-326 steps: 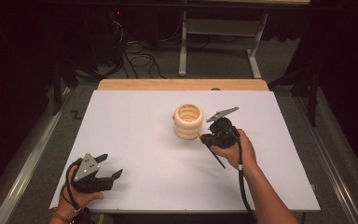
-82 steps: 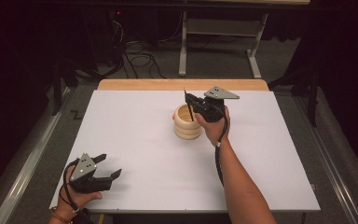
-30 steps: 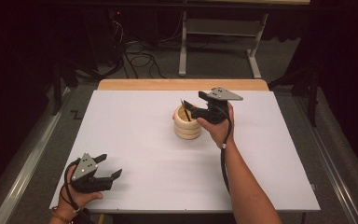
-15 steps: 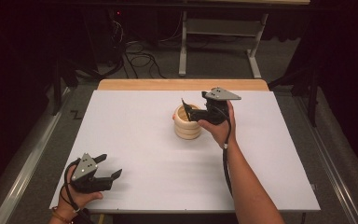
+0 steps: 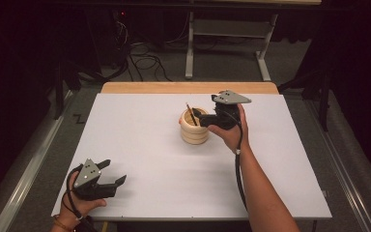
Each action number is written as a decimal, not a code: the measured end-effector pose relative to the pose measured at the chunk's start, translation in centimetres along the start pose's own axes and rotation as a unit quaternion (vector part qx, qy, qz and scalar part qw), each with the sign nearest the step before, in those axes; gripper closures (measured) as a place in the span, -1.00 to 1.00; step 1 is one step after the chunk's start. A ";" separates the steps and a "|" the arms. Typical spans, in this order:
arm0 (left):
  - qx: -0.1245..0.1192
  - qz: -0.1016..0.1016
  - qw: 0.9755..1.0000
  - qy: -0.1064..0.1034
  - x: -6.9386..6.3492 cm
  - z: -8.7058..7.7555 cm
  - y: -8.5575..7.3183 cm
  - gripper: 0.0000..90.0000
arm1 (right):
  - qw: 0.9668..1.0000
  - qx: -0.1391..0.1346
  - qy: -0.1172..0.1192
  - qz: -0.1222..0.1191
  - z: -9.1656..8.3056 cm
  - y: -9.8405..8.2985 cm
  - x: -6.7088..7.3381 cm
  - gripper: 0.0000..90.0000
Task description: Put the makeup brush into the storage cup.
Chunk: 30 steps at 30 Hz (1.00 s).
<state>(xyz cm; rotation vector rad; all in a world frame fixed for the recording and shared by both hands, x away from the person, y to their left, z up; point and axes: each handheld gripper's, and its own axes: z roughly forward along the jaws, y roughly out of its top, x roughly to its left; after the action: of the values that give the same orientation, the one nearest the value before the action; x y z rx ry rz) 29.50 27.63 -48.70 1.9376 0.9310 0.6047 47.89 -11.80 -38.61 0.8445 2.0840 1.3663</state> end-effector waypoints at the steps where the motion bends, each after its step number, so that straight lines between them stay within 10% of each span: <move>1: 0.000 -0.001 1.000 0.000 0.0 0.0 0.0 -0.52 | 1.000 0.001 -0.001 0.001 0.0 0.0 0.0 -0.64; 30: 0.002 0.002 1.000 0.002 0.1 -0.1 -0.1 -0.52 | 0.999 0.012 -0.004 -0.033 -1.3 -0.7 0.2 -0.63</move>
<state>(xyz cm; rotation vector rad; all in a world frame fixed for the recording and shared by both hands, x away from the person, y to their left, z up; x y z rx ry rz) 29.48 27.78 -48.73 1.9430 0.9312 0.6086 46.67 -12.69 -38.77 0.7831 2.1066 1.3029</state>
